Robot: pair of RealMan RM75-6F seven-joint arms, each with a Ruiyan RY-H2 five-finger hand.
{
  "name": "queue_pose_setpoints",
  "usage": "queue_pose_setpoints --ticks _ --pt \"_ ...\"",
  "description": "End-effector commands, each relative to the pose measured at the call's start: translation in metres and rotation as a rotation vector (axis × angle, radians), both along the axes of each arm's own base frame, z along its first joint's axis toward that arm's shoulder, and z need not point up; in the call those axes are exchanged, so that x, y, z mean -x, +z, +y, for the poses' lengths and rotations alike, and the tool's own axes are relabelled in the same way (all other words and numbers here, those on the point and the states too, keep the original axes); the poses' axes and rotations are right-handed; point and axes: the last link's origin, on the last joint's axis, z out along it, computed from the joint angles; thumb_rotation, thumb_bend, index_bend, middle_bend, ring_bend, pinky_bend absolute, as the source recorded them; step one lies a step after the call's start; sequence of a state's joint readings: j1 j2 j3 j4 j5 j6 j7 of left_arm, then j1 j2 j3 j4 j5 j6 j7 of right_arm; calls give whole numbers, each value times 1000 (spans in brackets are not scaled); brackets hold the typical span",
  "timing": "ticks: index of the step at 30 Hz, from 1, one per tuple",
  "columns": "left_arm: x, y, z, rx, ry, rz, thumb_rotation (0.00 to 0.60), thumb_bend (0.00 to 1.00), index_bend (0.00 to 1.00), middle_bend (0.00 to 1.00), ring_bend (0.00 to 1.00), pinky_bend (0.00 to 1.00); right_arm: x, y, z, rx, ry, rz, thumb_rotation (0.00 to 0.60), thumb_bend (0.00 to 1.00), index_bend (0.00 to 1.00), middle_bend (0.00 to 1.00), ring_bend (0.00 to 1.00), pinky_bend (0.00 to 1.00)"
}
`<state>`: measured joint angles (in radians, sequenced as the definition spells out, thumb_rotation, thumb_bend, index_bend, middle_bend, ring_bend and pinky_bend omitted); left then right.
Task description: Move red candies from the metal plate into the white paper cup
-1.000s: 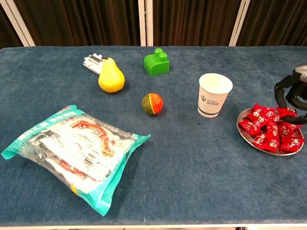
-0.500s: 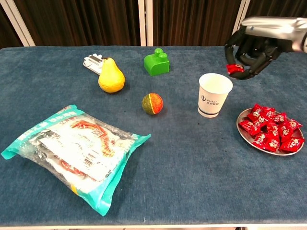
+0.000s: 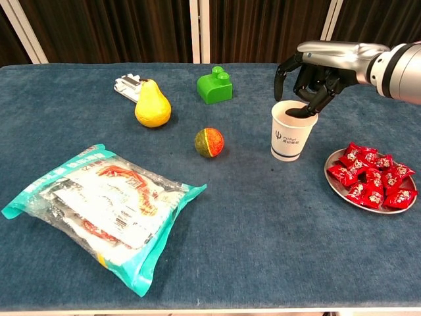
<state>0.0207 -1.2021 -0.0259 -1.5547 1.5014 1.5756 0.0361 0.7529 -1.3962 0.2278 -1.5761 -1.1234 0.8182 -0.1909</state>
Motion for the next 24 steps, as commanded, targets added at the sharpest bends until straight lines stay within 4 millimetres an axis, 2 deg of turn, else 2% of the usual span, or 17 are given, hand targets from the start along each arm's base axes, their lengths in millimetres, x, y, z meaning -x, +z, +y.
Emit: queue_pose_setpoints --ticks 1,6,11,17,24 --pt "0 0 0 -2 -1 0 600 0 0 0 0 0 7 12 3 30 -7 -9 600 484 406 902 1000 1000" --pt "1 1 -1 -4 -2 0 600 0 0 0 0 0 32 48 23 128 -6 -18 600 400 373 902 1000 1000" --pt "1 1 0 -2 -4 -1 600 0 0 0 0 0 66 62 51 118 -24 77 600 375 393 902 1000 1000" --pt "-1 -2 1 3 -12 -6 600 0 0 0 0 0 99 46 70 36 -86 191 600 374 394 902 1000 1000" --pt "-3 -1 -1 -3 -16 -1 600 0 0 0 0 0 105 19 65 -22 -83 240 600 378 399 902 1000 1000"
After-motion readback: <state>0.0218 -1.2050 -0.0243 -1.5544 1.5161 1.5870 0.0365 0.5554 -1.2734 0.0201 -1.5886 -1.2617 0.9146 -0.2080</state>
